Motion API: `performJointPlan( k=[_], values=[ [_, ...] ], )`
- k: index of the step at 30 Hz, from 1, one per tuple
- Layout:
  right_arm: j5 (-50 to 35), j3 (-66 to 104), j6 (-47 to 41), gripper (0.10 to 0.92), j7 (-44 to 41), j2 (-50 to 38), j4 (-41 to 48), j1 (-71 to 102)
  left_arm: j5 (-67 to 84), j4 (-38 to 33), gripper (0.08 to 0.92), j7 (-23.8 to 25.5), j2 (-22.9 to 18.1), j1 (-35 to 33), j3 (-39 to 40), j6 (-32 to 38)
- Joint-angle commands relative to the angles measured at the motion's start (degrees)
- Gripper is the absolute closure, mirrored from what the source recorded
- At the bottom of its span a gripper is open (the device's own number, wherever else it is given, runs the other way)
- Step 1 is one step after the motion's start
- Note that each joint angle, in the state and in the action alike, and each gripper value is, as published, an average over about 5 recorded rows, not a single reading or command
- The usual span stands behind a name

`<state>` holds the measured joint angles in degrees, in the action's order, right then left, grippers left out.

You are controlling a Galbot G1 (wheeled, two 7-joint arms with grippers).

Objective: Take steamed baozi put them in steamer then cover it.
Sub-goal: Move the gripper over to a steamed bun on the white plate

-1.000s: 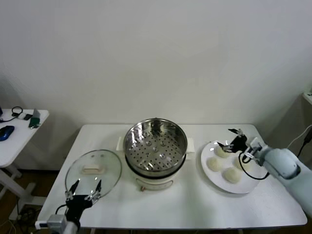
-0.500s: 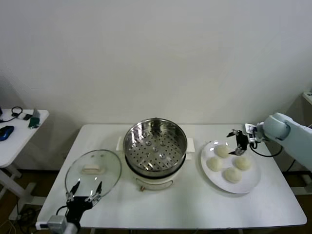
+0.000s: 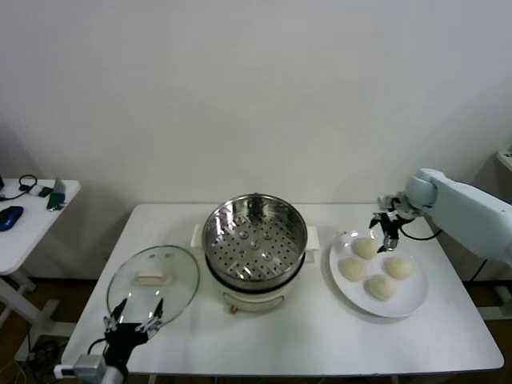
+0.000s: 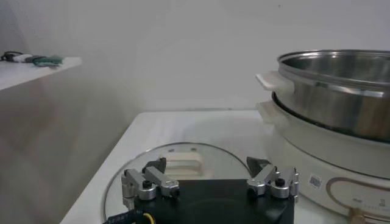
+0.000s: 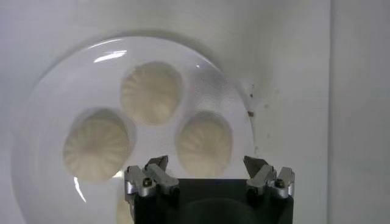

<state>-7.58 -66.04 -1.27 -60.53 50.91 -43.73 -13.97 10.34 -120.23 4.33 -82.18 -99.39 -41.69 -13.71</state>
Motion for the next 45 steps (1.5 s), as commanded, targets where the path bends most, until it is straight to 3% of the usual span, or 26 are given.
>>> performJointPlan(
  k=[1,16,45],
  values=[
    [0.99,0.17,1.1,0.203,-1.52,4.88,6.93,1.8,-0.14,0.08,0.177,-0.2,0.09,-0.46,-0.09,0.35],
    [3.27,4.67,2.85,0.206,-0.93,7.66,12.84,3.77,0.02,0.28,0.177,-0.58,0.03,-0.58,-0.09,0.41],
    [3.22,4.01,4.14,0.35,-2.62,7.88,12.37,3.14,-0.06,1.21,0.177,-1.4,0.0,-0.2,-0.13,0.05]
  ],
)
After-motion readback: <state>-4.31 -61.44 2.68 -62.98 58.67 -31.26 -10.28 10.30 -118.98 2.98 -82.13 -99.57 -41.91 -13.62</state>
